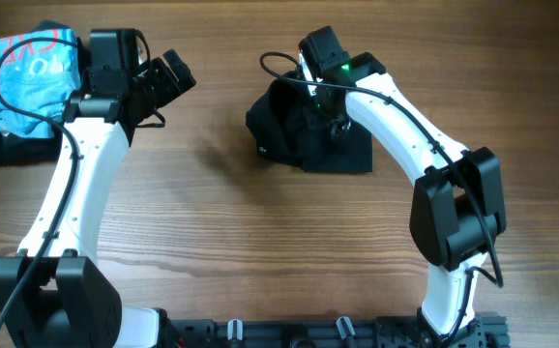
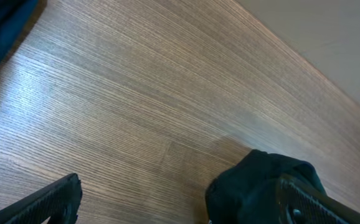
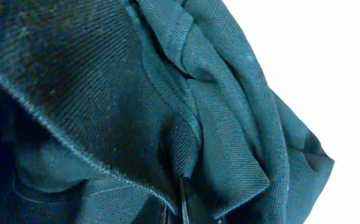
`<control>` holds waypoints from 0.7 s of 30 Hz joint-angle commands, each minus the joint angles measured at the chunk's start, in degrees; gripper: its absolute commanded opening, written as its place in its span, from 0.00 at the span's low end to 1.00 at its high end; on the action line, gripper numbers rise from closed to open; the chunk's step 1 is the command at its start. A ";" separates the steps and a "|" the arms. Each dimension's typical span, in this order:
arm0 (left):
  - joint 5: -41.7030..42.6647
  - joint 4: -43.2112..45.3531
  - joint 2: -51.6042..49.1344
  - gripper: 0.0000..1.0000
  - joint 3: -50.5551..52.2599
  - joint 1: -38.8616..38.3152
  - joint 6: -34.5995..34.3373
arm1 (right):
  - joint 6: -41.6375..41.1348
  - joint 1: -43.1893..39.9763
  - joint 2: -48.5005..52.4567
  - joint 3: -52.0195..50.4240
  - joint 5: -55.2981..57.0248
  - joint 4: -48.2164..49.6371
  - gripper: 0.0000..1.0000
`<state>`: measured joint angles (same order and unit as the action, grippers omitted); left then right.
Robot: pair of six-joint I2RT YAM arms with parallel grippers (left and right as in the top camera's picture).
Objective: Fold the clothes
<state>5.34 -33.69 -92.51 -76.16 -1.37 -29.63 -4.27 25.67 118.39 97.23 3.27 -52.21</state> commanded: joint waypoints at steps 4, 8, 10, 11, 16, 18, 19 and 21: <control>-0.98 0.00 0.68 1.00 -0.68 0.26 0.92 | -1.95 -3.13 -8.48 0.28 -2.89 -2.56 0.04; -0.98 -0.04 0.68 1.00 -0.68 0.26 0.92 | -1.90 -6.73 -12.17 0.28 -7.72 -4.50 0.04; -0.98 -0.04 0.68 1.00 -0.68 0.26 0.92 | -1.92 -8.87 -13.03 0.28 -10.14 -6.38 0.04; -0.98 -0.04 0.68 1.00 -0.68 0.26 0.92 | -1.92 -9.73 -13.22 0.28 -10.95 -7.30 0.04; -0.98 -0.44 0.68 1.00 -0.68 0.26 0.94 | -2.14 -15.76 -13.16 0.26 -13.84 -14.08 0.04; -0.98 -0.52 0.68 1.00 -0.68 0.26 0.94 | -1.97 -17.79 -13.03 0.26 -13.84 -15.10 0.04; -0.98 -0.52 0.68 1.00 -0.68 0.26 0.94 | -1.84 -18.71 -12.90 0.26 -13.84 -15.54 0.04; -0.98 -0.52 0.68 1.00 -0.68 0.26 0.94 | -1.38 -20.35 -12.59 -0.15 -13.38 -16.09 0.04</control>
<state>5.34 -34.17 -92.51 -76.16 -1.37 -29.63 -5.39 7.97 105.54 97.23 -8.99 -67.46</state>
